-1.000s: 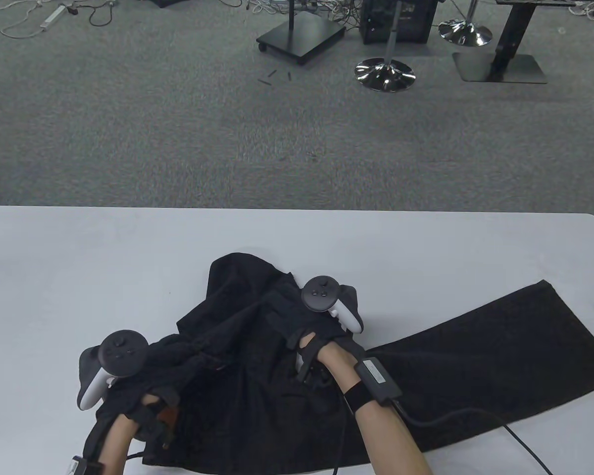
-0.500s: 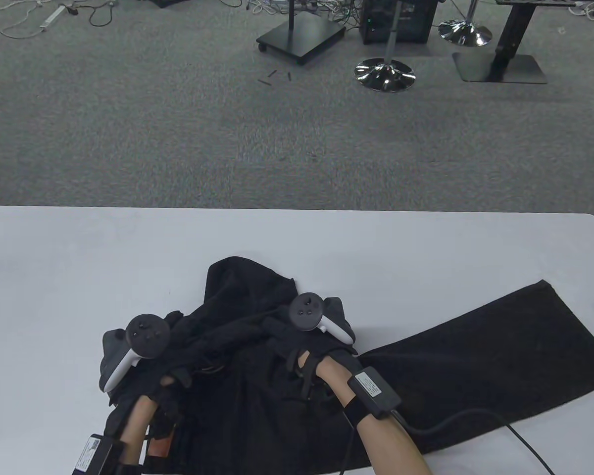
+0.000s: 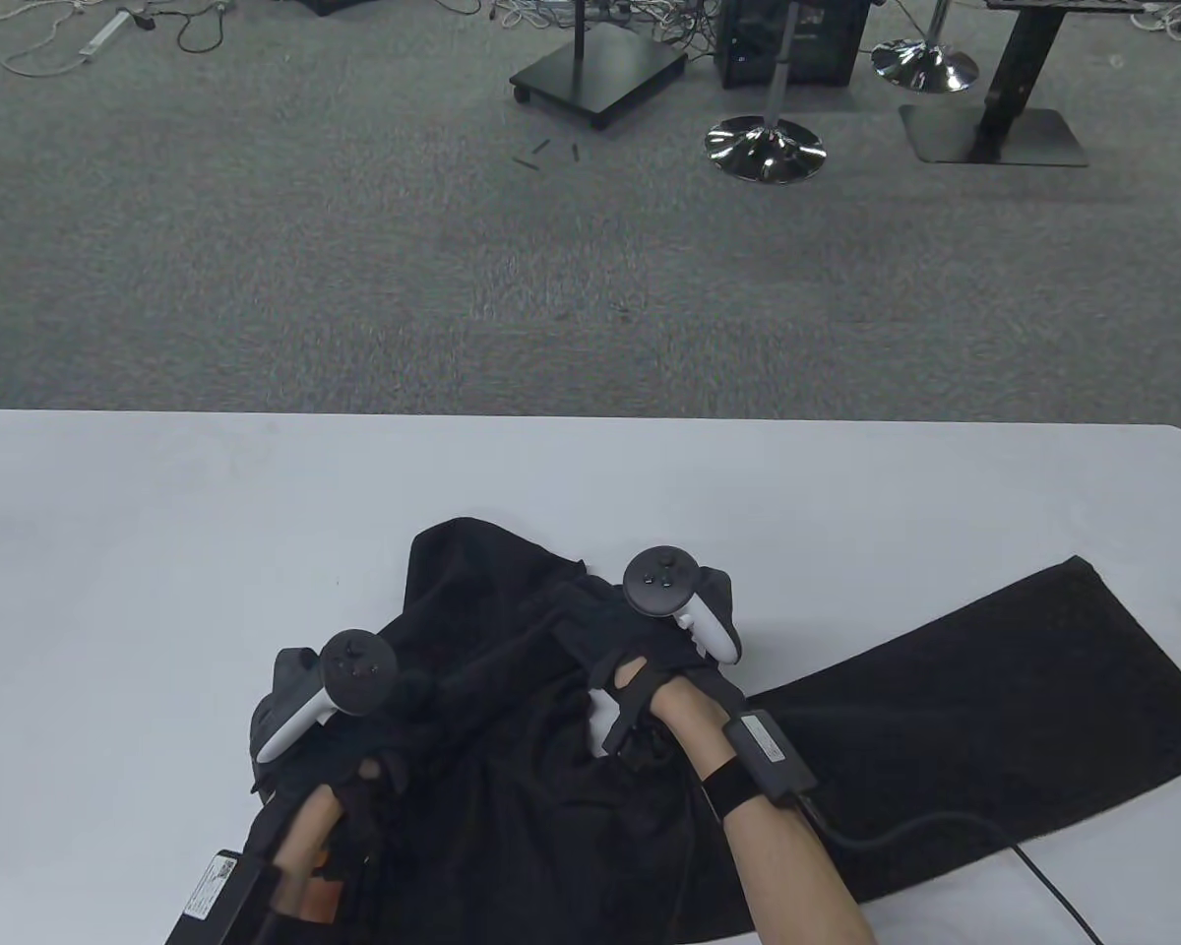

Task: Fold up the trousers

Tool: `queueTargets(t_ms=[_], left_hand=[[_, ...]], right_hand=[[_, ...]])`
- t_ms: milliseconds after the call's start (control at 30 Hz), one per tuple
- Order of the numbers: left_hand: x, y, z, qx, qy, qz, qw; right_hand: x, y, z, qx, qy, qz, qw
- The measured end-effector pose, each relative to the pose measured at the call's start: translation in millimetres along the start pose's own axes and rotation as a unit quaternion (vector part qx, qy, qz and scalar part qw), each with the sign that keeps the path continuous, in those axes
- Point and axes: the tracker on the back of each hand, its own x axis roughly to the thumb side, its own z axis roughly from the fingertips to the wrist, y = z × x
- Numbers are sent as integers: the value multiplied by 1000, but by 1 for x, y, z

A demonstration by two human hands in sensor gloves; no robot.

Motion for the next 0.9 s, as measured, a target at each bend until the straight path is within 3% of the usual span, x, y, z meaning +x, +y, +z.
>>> queueTargets(t_ms=[167, 300, 467, 567, 700, 900], left_hand=[[19, 21, 36, 92, -96, -18, 991], [32, 40, 67, 142, -152, -47, 977], [41, 58, 95, 192, -188, -56, 962], [45, 64, 104, 216, -200, -54, 954], [45, 67, 103, 225, -194, -47, 954], [29, 68, 95, 232, -153, -33, 960]], right_hand=[[2, -3, -5, 21, -32, -57, 998], [9, -9, -11, 20, -81, -169, 982], [4, -17, -16, 29, -84, -258, 962], [1, -8, -19, 78, -73, -275, 955], [14, 20, -15, 231, -90, -337, 908], [39, 37, -6, 267, -119, -352, 889]])
